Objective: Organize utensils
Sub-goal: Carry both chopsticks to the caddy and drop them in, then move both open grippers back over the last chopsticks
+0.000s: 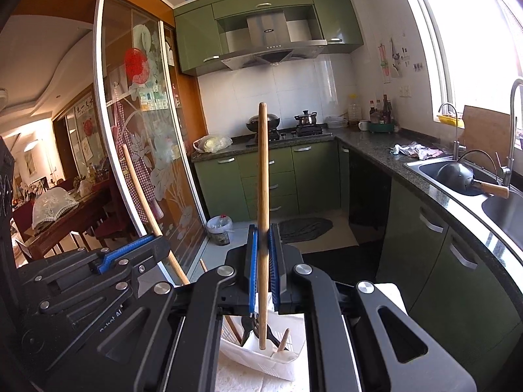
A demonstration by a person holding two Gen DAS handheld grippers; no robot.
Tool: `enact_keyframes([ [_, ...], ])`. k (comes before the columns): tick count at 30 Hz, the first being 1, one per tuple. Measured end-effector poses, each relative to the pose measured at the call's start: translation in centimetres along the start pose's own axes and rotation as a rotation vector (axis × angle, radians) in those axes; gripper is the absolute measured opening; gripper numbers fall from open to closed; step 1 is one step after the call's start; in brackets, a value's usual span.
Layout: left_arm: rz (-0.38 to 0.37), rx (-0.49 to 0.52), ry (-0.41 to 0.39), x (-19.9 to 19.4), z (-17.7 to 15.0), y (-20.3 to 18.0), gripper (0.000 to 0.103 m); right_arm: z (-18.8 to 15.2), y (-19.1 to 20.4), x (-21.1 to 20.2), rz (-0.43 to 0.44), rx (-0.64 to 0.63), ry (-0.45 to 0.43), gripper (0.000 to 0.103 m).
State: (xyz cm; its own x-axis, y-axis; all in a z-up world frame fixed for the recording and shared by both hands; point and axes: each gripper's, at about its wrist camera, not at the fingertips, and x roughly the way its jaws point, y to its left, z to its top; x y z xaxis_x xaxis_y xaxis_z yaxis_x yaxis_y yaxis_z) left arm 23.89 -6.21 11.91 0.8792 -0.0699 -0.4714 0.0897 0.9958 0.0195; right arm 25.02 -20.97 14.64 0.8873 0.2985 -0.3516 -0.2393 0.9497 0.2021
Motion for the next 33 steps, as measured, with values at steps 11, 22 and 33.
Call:
enact_keyframes([
  [11,-0.014,0.000,0.029,2.8,-5.0,0.3,0.006,-6.3,0.6,1.4,-0.040,-0.044,-0.016,0.008],
  [22,-0.028,-0.019,0.038,3.3,-7.8,1.0,0.035,-9.4,0.1,-1.4,-0.005,-0.027,-0.072,0.021],
  [33,-0.129,-0.032,0.331,-1.1,-12.5,0.5,0.063,-12.3,-2.6,-12.3,0.032,0.021,0.047,0.028],
])
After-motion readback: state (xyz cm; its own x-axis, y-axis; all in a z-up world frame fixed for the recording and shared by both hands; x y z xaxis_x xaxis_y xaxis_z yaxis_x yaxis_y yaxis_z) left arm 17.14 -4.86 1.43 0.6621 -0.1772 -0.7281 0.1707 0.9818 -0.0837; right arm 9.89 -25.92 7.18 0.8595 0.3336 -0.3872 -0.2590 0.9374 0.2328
